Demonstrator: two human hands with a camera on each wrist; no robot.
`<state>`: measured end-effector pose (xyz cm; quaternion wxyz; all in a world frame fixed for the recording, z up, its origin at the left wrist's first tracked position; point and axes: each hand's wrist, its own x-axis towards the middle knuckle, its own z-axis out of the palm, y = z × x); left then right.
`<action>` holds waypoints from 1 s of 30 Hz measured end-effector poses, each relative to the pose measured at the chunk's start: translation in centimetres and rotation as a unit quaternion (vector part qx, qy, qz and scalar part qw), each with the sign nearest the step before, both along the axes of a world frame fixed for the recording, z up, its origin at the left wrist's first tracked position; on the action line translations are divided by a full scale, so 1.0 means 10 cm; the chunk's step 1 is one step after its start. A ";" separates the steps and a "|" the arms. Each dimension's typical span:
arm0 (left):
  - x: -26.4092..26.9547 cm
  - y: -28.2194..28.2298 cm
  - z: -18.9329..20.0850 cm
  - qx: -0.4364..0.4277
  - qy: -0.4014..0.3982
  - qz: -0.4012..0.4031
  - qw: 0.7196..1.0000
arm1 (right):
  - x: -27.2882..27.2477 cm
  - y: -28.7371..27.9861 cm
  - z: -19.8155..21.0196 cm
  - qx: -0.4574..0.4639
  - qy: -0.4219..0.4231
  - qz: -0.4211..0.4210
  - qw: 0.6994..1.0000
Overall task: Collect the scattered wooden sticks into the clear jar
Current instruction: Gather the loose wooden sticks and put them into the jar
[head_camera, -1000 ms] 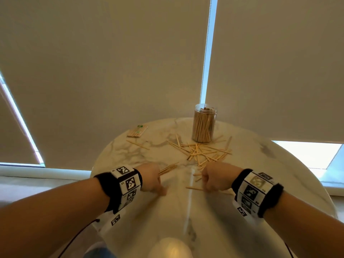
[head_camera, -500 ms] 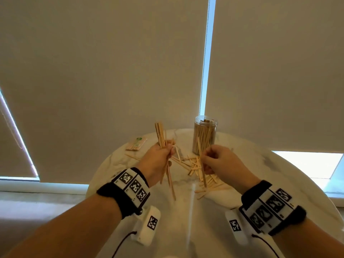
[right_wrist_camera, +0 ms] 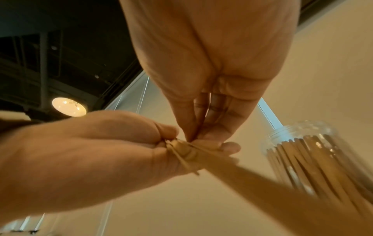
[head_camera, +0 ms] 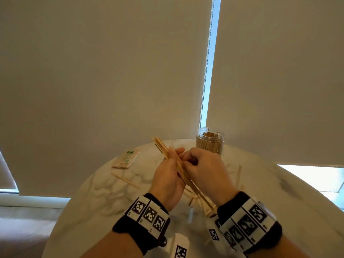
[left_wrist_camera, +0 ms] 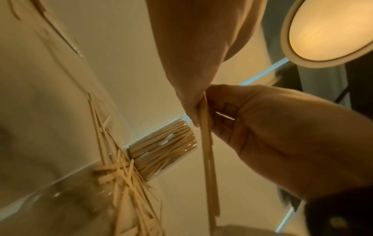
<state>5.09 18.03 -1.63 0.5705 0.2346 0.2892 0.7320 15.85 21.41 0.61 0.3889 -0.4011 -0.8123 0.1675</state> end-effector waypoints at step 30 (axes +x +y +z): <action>0.15 0.24 0.30 0.062 0.175 -0.053 0.981 | 0.39 0.27 0.18 -0.039 -0.108 -0.010 0.993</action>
